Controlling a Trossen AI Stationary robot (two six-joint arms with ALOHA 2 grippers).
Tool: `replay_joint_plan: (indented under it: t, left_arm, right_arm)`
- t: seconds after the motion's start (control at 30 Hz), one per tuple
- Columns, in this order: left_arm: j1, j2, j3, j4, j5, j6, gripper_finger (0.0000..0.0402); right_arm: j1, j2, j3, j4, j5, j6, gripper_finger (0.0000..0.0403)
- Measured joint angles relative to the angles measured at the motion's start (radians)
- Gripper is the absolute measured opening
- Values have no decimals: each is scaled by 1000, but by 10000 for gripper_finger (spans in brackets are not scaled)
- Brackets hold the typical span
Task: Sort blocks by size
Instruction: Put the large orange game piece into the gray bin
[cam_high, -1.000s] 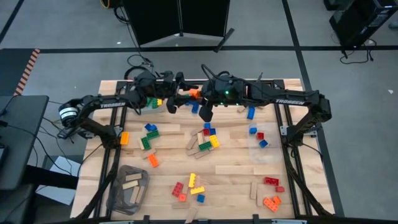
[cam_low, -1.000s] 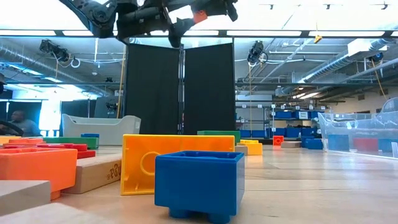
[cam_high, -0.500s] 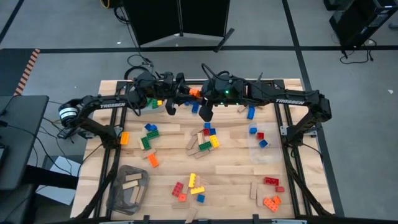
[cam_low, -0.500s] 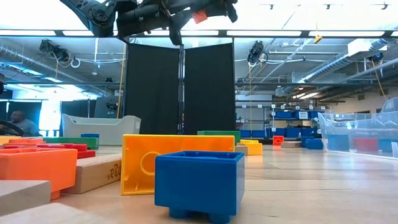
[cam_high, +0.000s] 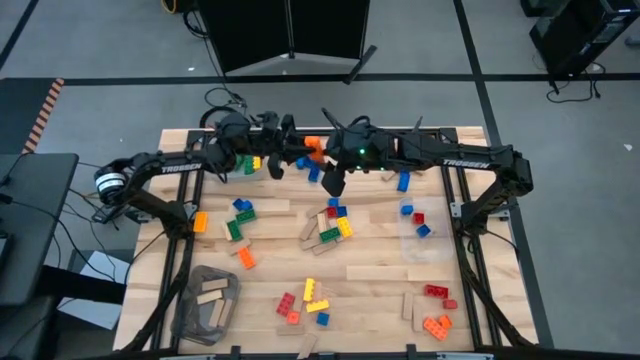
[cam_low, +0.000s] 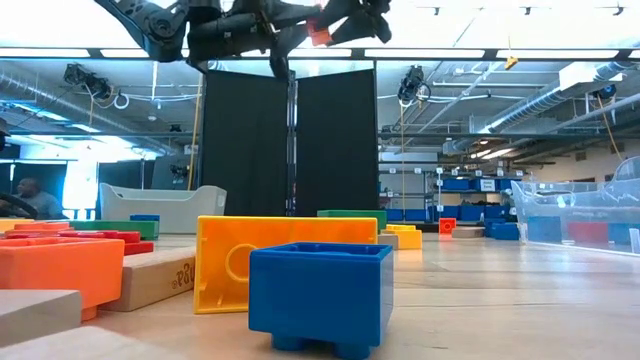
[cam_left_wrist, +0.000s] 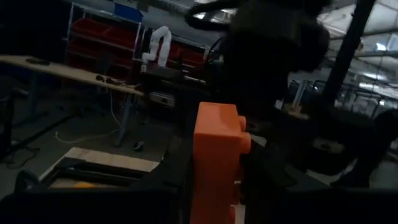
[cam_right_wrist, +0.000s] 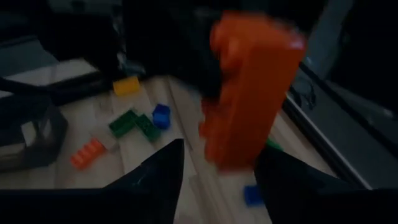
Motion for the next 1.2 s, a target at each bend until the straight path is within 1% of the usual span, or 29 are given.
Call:
replay_joint_plan:
  t: [0.07,0.13,0.2,0.3,0.4,0.57,0.73,0.87,0.97,1.07,1.2]
  left_arm:
    - [33,0,0,-17,-18,-39,115]
    - [73,0,0,-68,-24,-82,116]
    - [116,-5,-1,-147,-24,-110,117]
    - [181,-10,-1,-264,-20,-109,118]
    - [248,-10,-1,-410,-58,-109,119]
    - [343,-13,-1,-715,-161,-81,111]
    - [397,-73,-1,-985,-295,-26,108]
    - [424,-153,-1,-1116,-422,4,112]
    - [454,-201,-1,-1217,-465,0,112]
    - [478,-222,-1,-1346,-492,-6,112]
    - [489,-223,-1,-1485,-615,-27,113]
  right_arm:
    - [0,-1,0,-68,19,36,210]
    - [0,-1,0,-141,38,78,212]
    - [0,-1,0,-214,40,121,211]
    - [0,-1,0,-286,44,187,208]
    - [2,-1,0,-306,45,230,206]
    - [4,-1,0,-307,46,257,204]
    - [4,-1,0,-309,47,266,204]
    - [4,-1,0,-309,58,265,201]
    - [5,-1,0,-308,77,257,200]
    - [3,-1,0,-306,78,244,200]
    - [1,-1,0,-303,79,230,200]
